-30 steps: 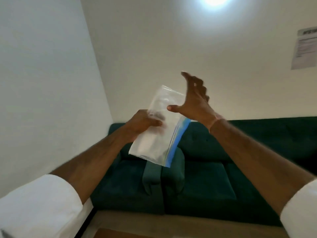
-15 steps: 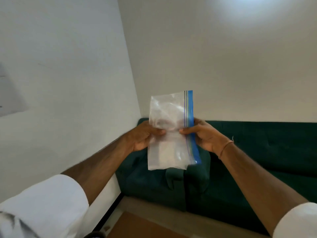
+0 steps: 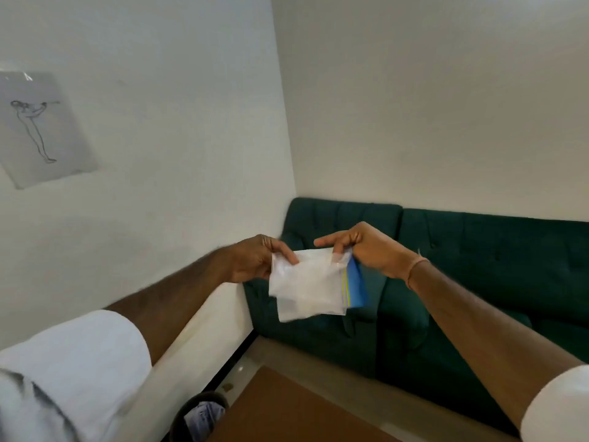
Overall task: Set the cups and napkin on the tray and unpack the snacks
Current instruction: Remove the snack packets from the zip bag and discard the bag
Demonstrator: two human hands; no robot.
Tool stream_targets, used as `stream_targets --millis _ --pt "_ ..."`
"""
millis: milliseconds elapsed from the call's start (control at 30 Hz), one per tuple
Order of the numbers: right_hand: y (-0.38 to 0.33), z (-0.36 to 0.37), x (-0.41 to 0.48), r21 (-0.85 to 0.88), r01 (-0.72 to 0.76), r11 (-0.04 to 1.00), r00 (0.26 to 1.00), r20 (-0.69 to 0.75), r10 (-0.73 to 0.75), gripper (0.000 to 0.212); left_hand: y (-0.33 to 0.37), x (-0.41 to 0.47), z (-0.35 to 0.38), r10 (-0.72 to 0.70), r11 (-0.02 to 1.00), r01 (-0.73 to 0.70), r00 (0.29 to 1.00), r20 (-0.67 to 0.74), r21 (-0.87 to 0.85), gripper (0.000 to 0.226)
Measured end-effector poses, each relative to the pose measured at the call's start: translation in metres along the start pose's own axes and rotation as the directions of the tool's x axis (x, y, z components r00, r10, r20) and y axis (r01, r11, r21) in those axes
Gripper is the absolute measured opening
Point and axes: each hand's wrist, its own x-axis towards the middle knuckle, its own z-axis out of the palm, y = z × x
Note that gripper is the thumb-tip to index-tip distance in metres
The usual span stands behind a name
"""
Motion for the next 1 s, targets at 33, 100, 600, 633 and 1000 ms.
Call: stream_targets --millis 33,100,600,633,1000 --pt "-0.003 0.009 0.010 -0.162 0.022 0.987 0.998 0.056 -0.013 0.053 -0.006 -0.001 -0.012 -0.016 0.991 0.014 1.000 0.019 0.129 0.055" --pt "-0.003 0.036 0.039 -0.412 0.089 0.907 0.983 0.183 -0.013 0.047 -0.023 -0.003 -0.041 -0.033 0.947 0.021 0.999 0.032 0.319 0.055" --pt "0.202 0.407 0.302 -0.743 0.161 0.650 0.830 0.458 0.317 0.063 -0.408 0.050 -0.302 -0.245 0.663 0.129 0.968 0.051 0.738 0.060" --pt "0.227 0.439 0.315 -0.741 0.168 0.650 0.815 0.476 0.332 0.064 -0.448 0.055 -0.314 -0.258 0.657 0.125 0.964 0.066 0.744 0.058" --pt "0.526 0.736 0.348 -0.738 0.122 0.663 0.577 0.597 0.558 0.071 -0.867 0.098 -0.310 -0.549 0.643 0.369 0.833 0.067 0.671 0.059"
